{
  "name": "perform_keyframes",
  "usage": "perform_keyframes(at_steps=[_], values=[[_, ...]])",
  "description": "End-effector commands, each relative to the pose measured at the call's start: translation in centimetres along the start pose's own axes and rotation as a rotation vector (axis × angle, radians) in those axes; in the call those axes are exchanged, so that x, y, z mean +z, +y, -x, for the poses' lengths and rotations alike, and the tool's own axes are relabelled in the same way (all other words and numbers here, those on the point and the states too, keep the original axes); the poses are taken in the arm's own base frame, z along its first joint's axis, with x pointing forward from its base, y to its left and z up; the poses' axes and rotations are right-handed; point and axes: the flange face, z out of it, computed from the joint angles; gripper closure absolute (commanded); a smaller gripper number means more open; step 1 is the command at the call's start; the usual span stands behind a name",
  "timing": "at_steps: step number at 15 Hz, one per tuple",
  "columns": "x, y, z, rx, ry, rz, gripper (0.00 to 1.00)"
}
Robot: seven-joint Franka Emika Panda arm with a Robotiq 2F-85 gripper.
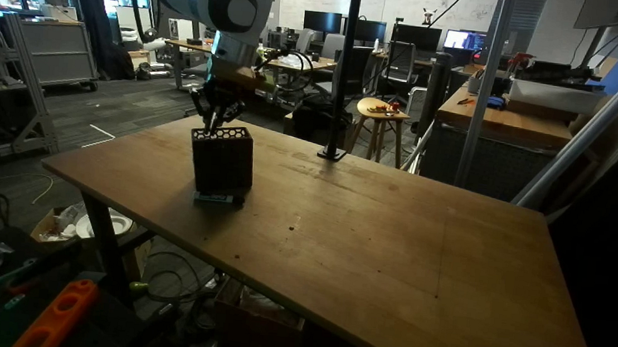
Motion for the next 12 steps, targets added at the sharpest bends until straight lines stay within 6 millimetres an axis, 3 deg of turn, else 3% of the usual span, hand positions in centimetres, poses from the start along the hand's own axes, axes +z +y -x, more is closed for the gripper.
perform_keyframes(at_steps=[1,6,8,11,12], values=[[-6.0,-2.2,-1.1,0.034,-0.023,0.088,0.87],[-16.1,-4.4,-0.6,0.121,0.034,0.252,0.86],[-19.2,-4.9,-0.3,0.164,0.058,0.31,0.86],[-22.1,-5.9,-0.1,0.234,0.107,0.358,0.86],[-22.6,-6.2,-0.1,0.256,0.121,0.369,0.82]])
